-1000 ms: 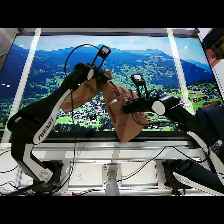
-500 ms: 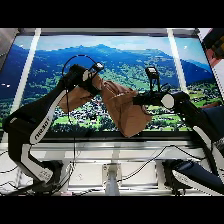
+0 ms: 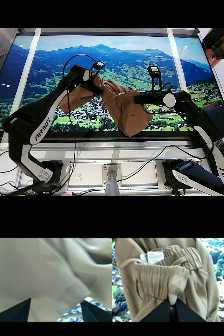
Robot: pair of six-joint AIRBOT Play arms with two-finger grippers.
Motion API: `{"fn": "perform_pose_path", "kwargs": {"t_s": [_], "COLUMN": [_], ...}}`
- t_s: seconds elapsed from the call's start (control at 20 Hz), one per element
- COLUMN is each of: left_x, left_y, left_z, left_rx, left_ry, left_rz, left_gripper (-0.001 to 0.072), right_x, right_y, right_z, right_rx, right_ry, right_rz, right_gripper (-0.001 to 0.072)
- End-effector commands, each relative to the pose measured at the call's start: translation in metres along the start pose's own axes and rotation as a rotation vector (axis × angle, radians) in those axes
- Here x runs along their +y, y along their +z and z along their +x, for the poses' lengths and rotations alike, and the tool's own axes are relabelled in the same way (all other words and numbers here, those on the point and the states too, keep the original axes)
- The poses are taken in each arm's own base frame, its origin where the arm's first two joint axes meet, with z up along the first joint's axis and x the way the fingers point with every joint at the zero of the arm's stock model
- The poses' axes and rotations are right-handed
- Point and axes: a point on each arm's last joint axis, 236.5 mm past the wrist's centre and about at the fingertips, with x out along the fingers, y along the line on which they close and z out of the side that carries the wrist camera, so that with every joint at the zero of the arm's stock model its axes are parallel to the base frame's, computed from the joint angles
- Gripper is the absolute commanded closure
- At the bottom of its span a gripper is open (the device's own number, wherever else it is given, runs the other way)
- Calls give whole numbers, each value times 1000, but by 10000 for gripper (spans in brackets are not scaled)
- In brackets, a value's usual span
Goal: Fold the clothes and pants, and hang the long-sleeved shirts on hangers.
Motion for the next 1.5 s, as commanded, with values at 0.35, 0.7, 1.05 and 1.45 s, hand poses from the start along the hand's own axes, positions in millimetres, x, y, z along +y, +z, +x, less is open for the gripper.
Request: {"fn": "perform_pose_path", "kwargs": {"t_s": [0.35, 0.7, 1.05, 1.45], "left_x": [-20, -12, 32, 151], "left_y": [17, 48, 79, 63], "left_z": [6, 22, -35, -192], "left_rx": [-45, -178, -335, -572], "left_ry": [39, 62, 203, 342], "left_rz": [-36, -63, -43, -342], "left_gripper": [18, 603, 690, 692], "right_x": [0, 1, 0, -159], "right_y": [4, 5, 65, 151], "right_z": [0, 0, -9, -108], "right_rx": [-19, -23, -277, -537], "right_ry": [1, 3, 2, -235], "right_rz": [2, 3, -2, 257], "right_gripper": [675, 675, 676, 676]}}
